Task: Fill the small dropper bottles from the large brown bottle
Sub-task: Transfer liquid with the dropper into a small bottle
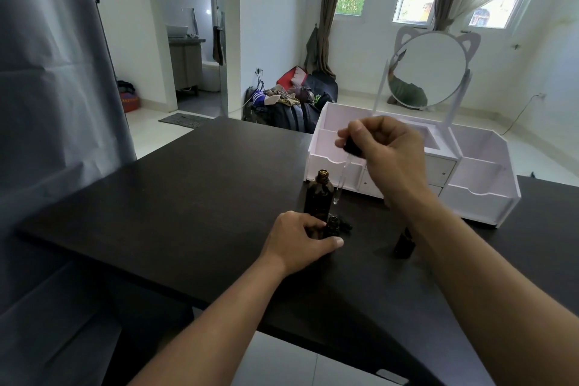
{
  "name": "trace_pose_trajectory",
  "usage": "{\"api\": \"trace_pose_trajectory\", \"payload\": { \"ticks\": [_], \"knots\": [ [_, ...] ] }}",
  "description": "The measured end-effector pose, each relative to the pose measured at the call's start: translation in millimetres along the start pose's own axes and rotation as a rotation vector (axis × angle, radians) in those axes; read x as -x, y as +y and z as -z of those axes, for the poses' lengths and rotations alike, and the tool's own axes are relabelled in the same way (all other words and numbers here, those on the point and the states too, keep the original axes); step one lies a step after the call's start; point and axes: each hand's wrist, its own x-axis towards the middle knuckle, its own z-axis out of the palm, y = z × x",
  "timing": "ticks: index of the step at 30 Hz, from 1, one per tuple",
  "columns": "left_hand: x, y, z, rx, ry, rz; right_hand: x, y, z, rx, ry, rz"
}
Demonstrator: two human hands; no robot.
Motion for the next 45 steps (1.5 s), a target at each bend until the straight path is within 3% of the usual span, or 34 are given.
{"api": "trace_pose_trajectory", "payload": {
  "ticks": [10, 24, 45],
  "knots": [
    [0.6, -0.4, -1.4, -0.039, 0.003, -0.025, -31.7, -20.6, -18.4, 0.04, 0.054, 0.082],
    [5.5, 8.7, 3.2, -0.028, 0.009, 0.062, -9.7, 34.8, -29.4, 0.18, -0.124, -0.083],
    [4.7, 6.7, 2.5, -0.009, -0.014, 0.046, 0.5, 51.9, -30.1, 0.192, -0.087, -0.129]
  ]
}}
